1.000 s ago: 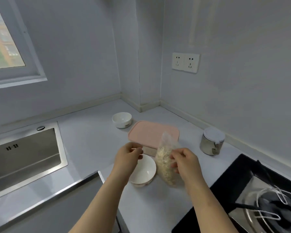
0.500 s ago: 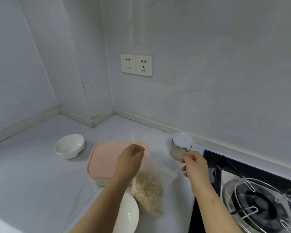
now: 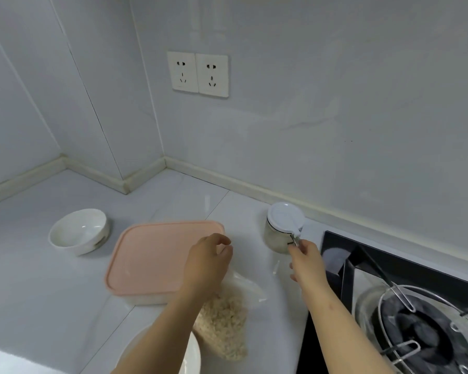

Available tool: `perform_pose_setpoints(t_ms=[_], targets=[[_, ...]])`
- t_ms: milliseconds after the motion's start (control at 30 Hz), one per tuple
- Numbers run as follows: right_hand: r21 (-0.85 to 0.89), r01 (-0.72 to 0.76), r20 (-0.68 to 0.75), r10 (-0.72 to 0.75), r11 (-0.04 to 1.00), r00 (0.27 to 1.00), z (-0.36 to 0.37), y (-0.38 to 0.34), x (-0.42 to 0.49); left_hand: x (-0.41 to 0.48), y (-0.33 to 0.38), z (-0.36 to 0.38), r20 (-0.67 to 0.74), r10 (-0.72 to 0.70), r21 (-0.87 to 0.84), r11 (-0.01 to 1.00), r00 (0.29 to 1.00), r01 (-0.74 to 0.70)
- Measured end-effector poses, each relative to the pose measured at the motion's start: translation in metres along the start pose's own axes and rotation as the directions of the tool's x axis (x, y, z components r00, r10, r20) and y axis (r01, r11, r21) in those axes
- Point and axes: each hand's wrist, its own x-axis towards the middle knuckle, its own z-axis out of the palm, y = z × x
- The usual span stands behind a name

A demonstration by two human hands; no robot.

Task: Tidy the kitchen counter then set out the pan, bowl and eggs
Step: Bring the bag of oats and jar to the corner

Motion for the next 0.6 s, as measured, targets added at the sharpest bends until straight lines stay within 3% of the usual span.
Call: perform_pose_setpoints(t_ms=[267,600], targets=[[-0.091,-0.047,0.092,0.055,0.995,0.994,0.002,0.004,-0.009,-0.004,-0.003,0.000,-0.001,0.031,-0.003,1.000,1.000,-0.031],[0.046,-0.136,0.126,0.129,0.990,0.984,-0.010,0.020,-0.067,-0.028,-0.010,-0.013,0.016,0.103,-0.058,0.993,0.995,-0.102]])
